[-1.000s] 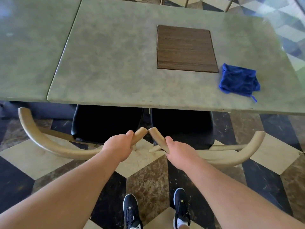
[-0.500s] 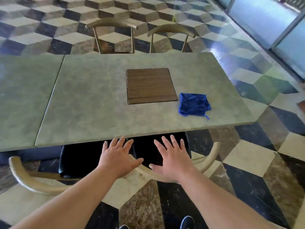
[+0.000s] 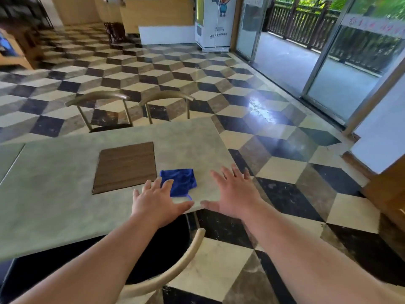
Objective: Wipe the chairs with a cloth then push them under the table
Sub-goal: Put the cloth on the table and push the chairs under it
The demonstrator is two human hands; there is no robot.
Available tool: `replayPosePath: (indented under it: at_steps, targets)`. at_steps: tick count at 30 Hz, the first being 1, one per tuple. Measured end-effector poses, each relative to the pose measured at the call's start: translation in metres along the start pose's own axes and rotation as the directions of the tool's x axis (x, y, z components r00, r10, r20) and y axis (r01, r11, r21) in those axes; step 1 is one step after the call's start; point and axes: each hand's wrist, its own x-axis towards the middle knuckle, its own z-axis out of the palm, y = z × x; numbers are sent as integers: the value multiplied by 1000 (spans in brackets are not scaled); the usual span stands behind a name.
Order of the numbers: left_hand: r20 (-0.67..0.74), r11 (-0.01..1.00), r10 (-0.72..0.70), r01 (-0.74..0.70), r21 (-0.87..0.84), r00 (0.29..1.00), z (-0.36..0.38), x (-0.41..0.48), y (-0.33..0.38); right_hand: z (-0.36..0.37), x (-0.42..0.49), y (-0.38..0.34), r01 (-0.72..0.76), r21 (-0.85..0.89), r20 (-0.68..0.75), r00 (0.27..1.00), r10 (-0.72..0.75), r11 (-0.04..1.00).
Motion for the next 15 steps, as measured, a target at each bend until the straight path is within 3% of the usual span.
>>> replayPosePath:
  at_steps: [7, 15]
  targets:
    - [-78, 1000, -11, 9, -21, 997, -43, 65, 143, -48, 27, 151, -14, -5, -27, 1000, 14, 1000]
    - [-53, 996, -79, 76, -54, 995, -64, 206, 228, -69, 158, 256, 49, -63, -54, 997, -52, 997]
